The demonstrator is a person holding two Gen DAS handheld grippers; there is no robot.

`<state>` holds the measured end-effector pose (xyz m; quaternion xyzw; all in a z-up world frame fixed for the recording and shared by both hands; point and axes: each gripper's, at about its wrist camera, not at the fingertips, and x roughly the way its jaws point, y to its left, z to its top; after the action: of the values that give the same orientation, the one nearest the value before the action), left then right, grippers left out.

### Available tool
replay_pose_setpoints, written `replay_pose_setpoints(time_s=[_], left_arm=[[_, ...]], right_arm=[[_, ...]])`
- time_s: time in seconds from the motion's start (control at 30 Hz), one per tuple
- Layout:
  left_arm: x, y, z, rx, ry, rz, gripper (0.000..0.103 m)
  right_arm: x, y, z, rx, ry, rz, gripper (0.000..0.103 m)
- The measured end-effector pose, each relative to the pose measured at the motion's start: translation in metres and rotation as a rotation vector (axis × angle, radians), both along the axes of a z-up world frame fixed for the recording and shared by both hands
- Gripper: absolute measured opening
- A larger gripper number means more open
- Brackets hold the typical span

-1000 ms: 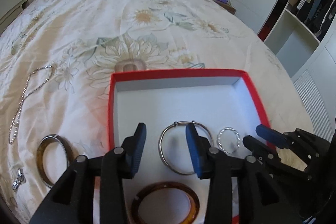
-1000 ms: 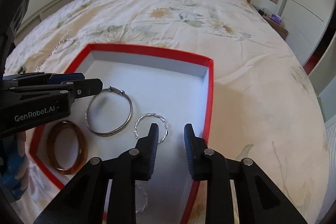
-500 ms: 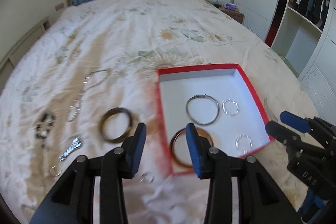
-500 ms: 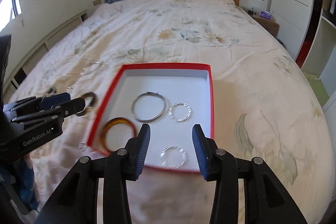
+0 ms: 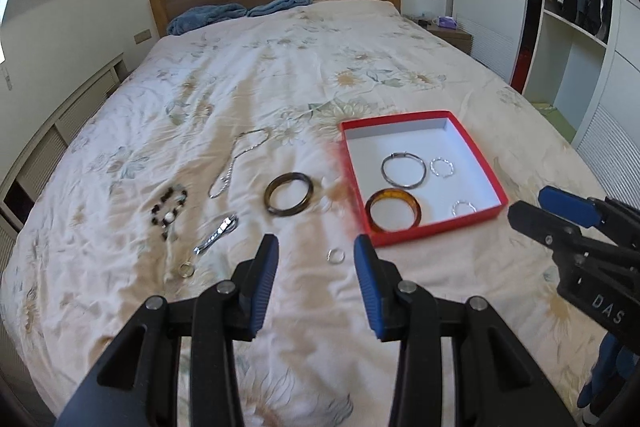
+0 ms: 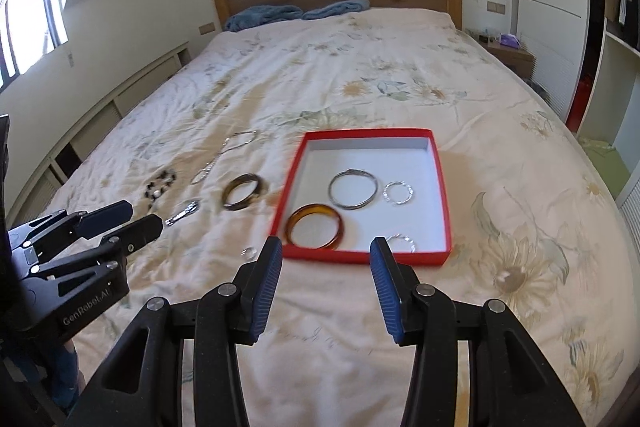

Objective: Organize jewelry
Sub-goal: 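Withdraw both tools from the box back over the bed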

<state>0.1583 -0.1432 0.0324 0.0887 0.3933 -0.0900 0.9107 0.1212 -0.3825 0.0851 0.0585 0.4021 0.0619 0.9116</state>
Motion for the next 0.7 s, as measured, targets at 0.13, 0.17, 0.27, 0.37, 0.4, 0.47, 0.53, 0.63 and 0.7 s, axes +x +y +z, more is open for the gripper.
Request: replay_pose_setpoints(time_s=[0.13, 0.17, 0.27, 0.37, 0.4, 0.47, 0.53, 0.63, 0.7], left_arm=[[-0.022, 0.017, 0.009, -0.016, -0.019, 0.013, 0.037], [-0.027, 0.022, 0.011, -0.021, -0.025, 0.017, 0.037], [-0.038, 0.033, 0.017, -0.036, -0.036, 0.028, 0.037], [-0.05, 0.044, 0.023, -0.047, -0.051, 0.039, 0.037], [-0.054, 0.047, 0.025, -0.049, -0.059, 0.043, 0.037], [-0.062, 0.052, 0.029, -0.052, -0.07, 0.048, 0.037], [-0.068, 0.058, 0.033, -0.057, -0.081, 0.053, 0.037], [-0.077, 0.066, 0.037, -0.063, -0.094, 0.062, 0.037], [-0.082, 0.071, 0.039, -0.068, -0.101, 0.066, 0.037]], right_arm=[[-0.018, 0.011, 0.006, -0.001, -0.002, 0.009, 0.046], [-0.022, 0.013, 0.007, -0.001, -0.003, 0.012, 0.046], [-0.033, 0.024, 0.01, 0.002, -0.004, 0.024, 0.046], [-0.043, 0.034, 0.015, -0.002, -0.014, 0.038, 0.046], [-0.046, 0.037, 0.017, -0.004, -0.017, 0.043, 0.046], [-0.053, 0.043, 0.02, -0.007, -0.024, 0.051, 0.046], [-0.059, 0.048, 0.024, -0.009, -0.031, 0.055, 0.046], [-0.067, 0.054, 0.03, -0.016, -0.042, 0.058, 0.046], [-0.073, 0.058, 0.034, -0.021, -0.05, 0.059, 0.046]])
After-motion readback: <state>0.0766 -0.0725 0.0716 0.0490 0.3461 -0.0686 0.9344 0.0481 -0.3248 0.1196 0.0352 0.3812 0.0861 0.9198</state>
